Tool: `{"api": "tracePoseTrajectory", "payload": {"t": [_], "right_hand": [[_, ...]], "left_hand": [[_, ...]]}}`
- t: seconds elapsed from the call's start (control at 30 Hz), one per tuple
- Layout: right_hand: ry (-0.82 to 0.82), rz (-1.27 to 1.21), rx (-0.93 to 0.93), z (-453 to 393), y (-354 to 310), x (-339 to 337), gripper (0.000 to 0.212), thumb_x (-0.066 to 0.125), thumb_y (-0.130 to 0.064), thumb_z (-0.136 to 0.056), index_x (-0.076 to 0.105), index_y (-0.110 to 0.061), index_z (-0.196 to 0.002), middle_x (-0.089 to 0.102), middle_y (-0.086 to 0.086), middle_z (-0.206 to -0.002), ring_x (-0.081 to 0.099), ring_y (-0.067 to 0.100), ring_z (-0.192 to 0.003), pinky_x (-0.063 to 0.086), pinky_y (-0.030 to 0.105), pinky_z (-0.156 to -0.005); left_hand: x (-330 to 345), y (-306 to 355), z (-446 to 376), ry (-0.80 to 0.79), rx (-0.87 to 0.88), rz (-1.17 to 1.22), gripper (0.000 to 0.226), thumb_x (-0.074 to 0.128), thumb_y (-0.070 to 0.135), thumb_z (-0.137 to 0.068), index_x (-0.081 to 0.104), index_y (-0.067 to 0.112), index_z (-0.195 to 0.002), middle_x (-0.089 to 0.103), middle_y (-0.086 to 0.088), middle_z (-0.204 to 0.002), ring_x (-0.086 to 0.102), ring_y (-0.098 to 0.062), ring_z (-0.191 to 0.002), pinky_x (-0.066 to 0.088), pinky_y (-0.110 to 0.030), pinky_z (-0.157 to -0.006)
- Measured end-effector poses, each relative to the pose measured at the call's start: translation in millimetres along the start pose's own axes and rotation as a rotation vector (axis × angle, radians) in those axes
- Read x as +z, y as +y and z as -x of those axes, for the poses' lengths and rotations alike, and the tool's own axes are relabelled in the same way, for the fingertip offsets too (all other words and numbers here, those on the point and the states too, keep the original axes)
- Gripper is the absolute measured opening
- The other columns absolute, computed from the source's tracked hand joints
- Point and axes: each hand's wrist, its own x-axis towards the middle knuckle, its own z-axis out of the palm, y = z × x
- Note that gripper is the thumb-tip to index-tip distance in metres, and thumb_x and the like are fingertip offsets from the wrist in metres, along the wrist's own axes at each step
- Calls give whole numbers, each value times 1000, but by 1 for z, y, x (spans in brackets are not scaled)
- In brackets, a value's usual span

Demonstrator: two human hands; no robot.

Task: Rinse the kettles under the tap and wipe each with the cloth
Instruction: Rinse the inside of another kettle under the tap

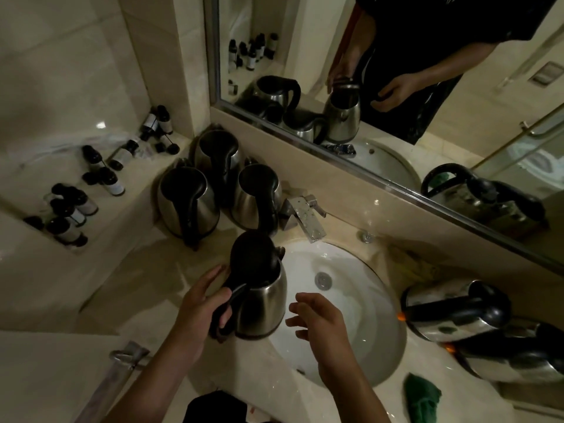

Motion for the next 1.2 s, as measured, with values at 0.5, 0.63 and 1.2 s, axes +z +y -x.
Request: {"api": "tracePoseTrajectory", "payload": {"t": [0.5,0.63,1.2], "right_hand": [[132,388,-251,-173,-85,-18,38,45,-35,-95,70,-9,-106,73,13,-102,70,33,-98,53,37,-82],[-6,602,-188,-223,-92,-16,52,39,-31,-96,74,7,-93,75,27,-102,71,40,-104,55,39,-90],[35,87,-42,-215,-41,-51,23,49,-6,-103,69,-11,-114,64,4,-110,58,20,-103,48,29,-88]], "left_hand": [[84,-6,-46,64,-62,-223,78,76,-14,-69,66,30,-132,76,-10,-77,63,-30,-51,47,-31,-45],[89,-20,-57,156,-90,-238,76,67,-24,-68,67,19,-131,73,-16,-69,59,-32,-49,47,-32,-44],[108,-41,-95,101,-88,-219,74,79,-1,-56,63,44,-114,77,0,-73,67,-34,-62,52,-31,-52]]}}
